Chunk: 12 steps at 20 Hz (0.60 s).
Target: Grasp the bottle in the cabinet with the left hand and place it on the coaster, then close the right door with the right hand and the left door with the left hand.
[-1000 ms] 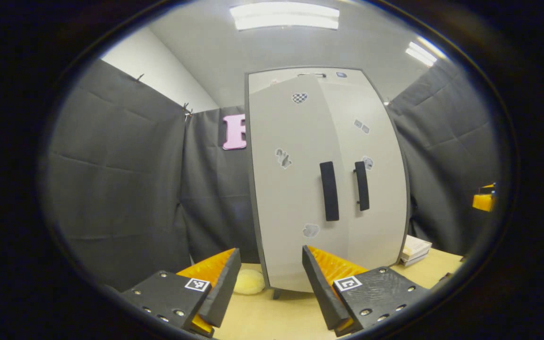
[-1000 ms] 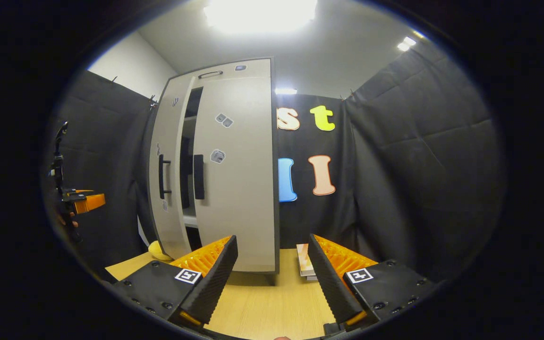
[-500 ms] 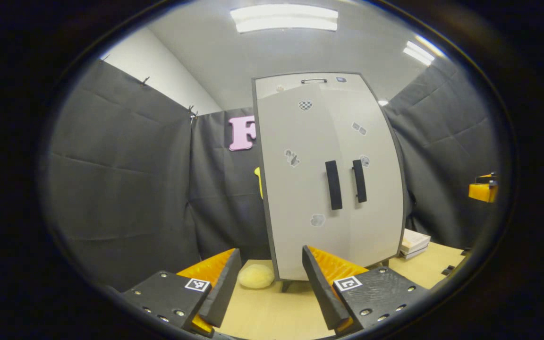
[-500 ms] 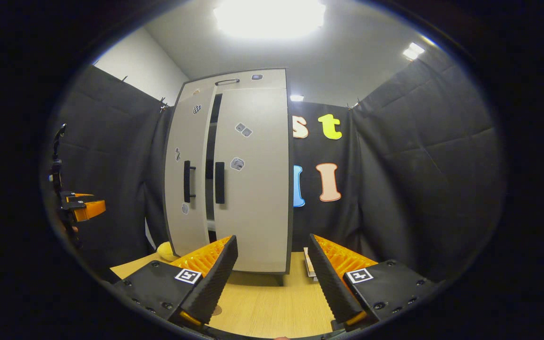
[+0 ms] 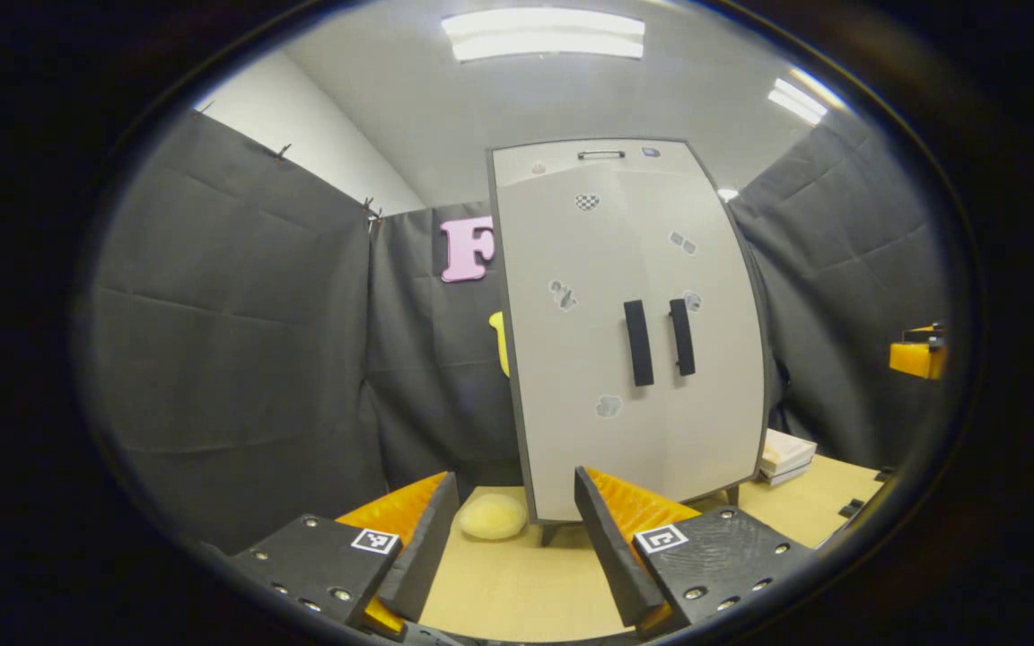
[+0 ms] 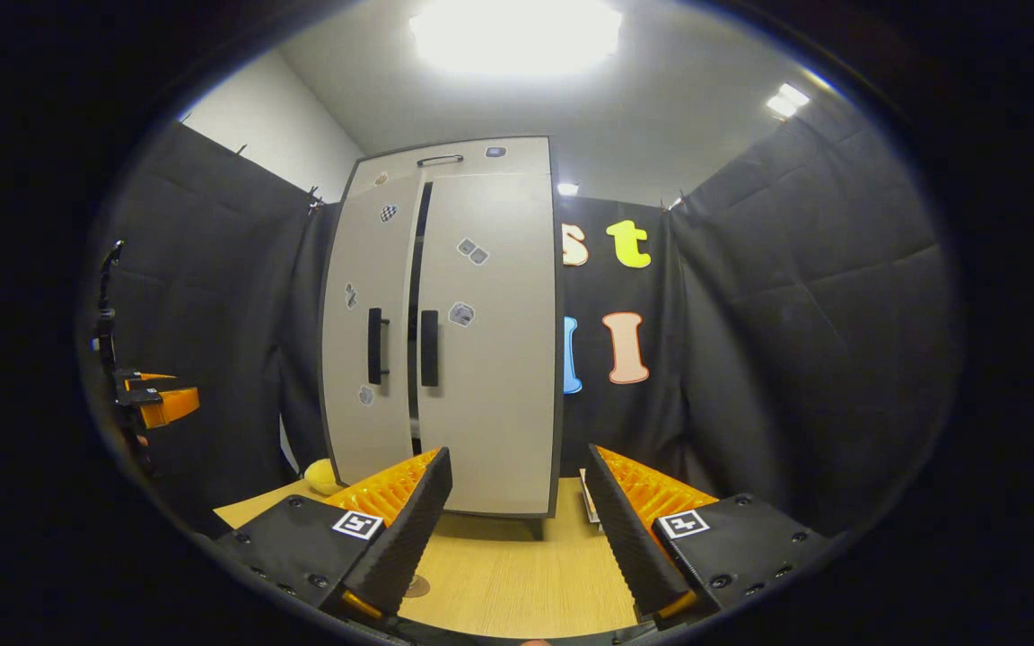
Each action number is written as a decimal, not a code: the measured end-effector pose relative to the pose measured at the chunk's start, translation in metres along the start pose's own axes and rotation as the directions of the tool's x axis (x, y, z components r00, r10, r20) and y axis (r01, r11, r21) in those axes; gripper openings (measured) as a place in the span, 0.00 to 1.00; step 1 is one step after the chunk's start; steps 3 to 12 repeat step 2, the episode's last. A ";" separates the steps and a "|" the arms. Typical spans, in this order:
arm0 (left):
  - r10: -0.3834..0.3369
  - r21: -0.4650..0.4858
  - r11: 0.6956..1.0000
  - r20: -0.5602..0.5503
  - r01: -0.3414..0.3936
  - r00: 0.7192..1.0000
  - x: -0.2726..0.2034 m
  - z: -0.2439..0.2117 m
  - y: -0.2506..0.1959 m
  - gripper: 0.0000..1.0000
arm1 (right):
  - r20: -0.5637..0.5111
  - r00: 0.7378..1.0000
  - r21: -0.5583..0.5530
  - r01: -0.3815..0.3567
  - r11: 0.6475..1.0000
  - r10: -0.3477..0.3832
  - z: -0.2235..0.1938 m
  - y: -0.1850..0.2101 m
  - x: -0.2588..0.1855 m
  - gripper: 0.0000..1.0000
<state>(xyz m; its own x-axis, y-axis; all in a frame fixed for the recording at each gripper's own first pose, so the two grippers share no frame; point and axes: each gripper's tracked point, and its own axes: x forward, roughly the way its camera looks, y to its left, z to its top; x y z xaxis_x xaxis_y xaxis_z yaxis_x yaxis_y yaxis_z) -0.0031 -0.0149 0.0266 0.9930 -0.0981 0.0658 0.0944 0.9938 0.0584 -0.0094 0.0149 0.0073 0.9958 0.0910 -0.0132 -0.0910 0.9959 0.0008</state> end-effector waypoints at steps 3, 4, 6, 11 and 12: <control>-0.002 -0.001 1.000 0.000 0.002 1.000 -0.001 0.000 0.001 0.80 | 0.000 1.000 -0.004 0.001 1.000 -0.001 0.000 0.001 -0.002 0.95; -0.002 -0.001 1.000 0.000 0.002 1.000 -0.001 0.000 0.001 0.80 | 0.000 1.000 -0.004 0.001 1.000 -0.001 0.000 0.001 -0.002 0.95; -0.002 -0.001 1.000 0.000 0.002 1.000 -0.001 0.000 0.001 0.80 | 0.000 1.000 -0.004 0.001 1.000 -0.001 0.000 0.001 -0.002 0.95; -0.002 -0.001 1.000 0.000 0.002 1.000 -0.001 0.000 0.001 0.80 | 0.000 1.000 -0.004 0.001 1.000 -0.001 0.000 0.001 -0.002 0.95; -0.002 -0.001 1.000 0.000 0.002 1.000 -0.001 0.000 0.001 0.80 | 0.000 1.000 -0.004 0.001 1.000 -0.001 0.000 0.001 -0.002 0.95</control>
